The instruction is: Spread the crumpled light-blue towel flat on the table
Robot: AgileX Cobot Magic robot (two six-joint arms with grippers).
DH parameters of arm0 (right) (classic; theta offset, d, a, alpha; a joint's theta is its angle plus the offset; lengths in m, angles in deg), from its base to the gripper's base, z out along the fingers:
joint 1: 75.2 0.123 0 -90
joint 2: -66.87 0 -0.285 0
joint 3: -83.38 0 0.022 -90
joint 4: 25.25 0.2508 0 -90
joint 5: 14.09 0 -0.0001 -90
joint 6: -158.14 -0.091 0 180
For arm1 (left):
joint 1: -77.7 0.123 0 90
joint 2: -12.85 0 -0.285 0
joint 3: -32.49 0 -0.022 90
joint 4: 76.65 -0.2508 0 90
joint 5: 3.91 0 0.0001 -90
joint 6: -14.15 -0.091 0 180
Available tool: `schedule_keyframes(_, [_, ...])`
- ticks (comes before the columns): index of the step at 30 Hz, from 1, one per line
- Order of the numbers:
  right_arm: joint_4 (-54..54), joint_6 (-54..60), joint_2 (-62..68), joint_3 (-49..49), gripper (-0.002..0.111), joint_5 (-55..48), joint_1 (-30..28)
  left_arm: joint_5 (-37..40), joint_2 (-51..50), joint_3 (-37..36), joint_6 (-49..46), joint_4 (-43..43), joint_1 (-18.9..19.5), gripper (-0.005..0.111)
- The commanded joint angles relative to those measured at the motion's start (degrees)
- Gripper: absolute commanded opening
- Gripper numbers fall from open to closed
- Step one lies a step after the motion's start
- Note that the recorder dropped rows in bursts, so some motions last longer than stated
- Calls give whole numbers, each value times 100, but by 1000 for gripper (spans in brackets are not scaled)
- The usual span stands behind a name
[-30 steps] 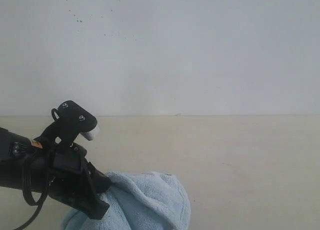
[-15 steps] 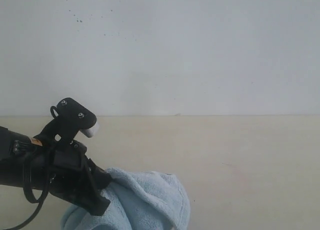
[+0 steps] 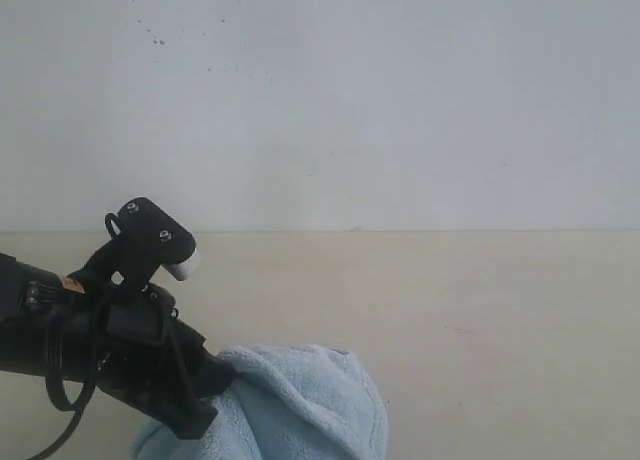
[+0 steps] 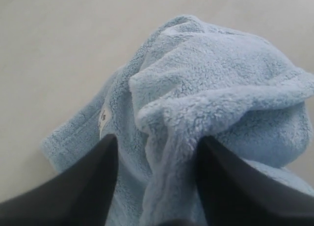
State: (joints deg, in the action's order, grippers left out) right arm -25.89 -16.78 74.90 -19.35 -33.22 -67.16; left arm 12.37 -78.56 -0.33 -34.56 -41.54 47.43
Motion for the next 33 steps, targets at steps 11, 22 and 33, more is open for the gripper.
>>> schedule_keyframes(11, [4,-8,-24,-6,1,43,-2,640,300,1068,-2060,195,-36,55])
schedule_keyframes(22, [4,-8,-24,-6,1,43,-2,1210,155,375,-5076,691,-881,55])
schedule_keyframes(33, [4,-8,-24,-6,1,43,-2,-655,-863,-128,-5135,796,-976,54])
